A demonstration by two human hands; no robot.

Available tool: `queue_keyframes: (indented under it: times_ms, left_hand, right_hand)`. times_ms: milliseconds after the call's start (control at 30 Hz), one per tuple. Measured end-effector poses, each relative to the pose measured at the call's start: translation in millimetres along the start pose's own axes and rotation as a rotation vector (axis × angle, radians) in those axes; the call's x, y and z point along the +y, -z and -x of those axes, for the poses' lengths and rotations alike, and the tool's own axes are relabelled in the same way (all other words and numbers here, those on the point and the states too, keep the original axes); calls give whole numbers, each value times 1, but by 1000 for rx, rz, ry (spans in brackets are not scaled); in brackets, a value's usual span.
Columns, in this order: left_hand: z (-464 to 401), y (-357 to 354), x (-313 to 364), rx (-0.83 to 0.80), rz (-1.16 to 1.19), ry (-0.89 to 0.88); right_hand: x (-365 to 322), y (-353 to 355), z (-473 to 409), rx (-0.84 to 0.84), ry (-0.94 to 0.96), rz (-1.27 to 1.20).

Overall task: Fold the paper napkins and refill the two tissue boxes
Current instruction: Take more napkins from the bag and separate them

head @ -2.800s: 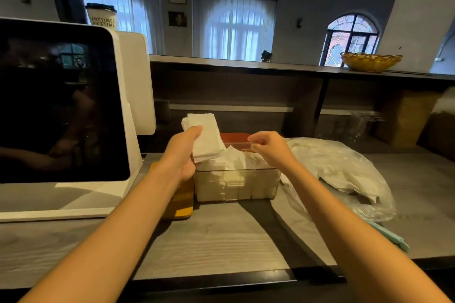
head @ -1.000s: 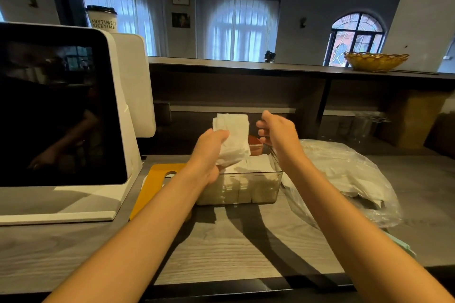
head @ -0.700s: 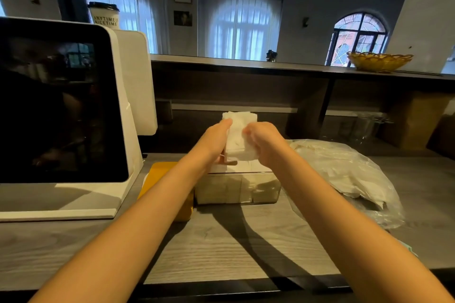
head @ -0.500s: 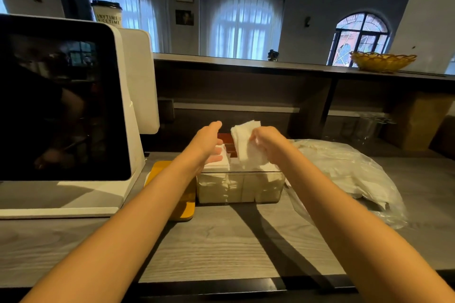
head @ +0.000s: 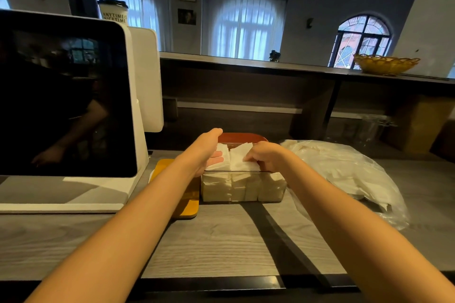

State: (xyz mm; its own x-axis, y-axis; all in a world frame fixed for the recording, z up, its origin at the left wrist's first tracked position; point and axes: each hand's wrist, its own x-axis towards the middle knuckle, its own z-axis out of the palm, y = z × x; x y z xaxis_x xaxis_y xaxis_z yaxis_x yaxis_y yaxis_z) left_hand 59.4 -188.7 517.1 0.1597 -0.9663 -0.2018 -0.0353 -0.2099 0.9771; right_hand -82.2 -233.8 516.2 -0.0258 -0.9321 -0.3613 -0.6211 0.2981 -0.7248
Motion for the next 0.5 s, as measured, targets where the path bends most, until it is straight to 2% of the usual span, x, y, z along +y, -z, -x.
queue_keyframes:
  times_ms: [200,400,500]
  left_hand:
    - [2,2,1,-23,49,17]
    - [3,2,2,-13,76,24]
    - [5,3,2,-22,77,16]
  right_hand:
    - [-7,5,4,85,66,44]
    - [-3,5,7,53,38,-125]
    - [-3,17,8,167,128,-192]
